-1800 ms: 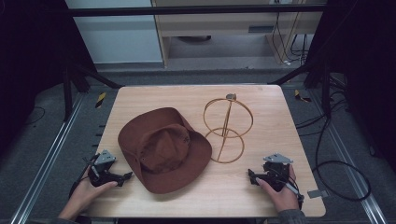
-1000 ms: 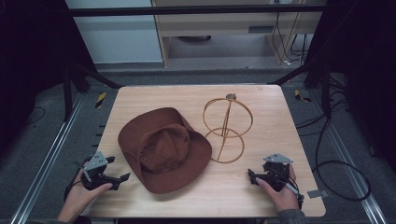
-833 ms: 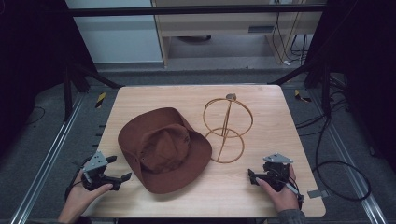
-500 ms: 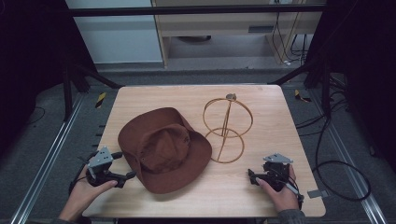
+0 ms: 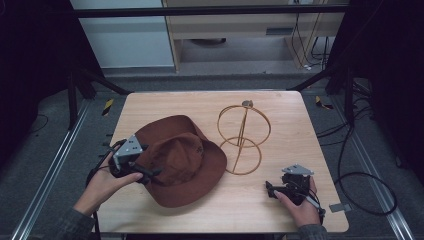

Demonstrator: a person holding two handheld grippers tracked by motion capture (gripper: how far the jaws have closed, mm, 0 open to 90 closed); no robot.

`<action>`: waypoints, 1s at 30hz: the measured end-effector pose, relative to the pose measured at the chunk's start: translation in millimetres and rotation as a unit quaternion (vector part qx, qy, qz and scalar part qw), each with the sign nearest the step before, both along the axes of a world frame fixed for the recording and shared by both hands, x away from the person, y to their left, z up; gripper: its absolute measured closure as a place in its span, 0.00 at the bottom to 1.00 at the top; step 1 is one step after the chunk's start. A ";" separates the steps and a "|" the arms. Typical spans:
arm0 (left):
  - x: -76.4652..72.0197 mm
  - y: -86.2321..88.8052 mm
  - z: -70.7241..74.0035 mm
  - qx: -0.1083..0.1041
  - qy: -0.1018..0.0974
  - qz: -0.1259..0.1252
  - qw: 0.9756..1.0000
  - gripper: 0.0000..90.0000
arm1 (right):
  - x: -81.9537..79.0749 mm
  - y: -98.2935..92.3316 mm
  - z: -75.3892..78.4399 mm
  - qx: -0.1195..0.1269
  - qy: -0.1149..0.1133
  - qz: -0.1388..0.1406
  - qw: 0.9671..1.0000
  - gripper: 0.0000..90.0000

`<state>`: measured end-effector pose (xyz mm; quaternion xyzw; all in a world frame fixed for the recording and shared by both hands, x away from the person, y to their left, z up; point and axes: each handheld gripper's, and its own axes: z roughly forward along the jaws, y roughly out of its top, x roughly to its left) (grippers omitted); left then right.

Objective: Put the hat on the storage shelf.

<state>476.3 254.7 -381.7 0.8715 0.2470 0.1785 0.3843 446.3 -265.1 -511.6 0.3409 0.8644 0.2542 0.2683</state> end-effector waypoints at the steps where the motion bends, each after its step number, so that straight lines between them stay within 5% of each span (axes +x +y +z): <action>1: 3.0 -4.0 2.3 0.003 0.002 -0.001 1.000 0.05 | 0.0 0.0 0.0 0.000 0.000 0.000 1.000 0.01; 19: 35.7 -59.5 25.7 0.075 0.008 -0.026 0.997 0.06 | -0.5 0.2 -0.1 0.001 0.000 -0.002 1.000 0.01; 30: 51.4 -72.8 18.8 0.097 0.021 -0.020 0.995 0.06 | -0.5 0.2 -0.1 0.001 0.000 -0.001 1.000 0.01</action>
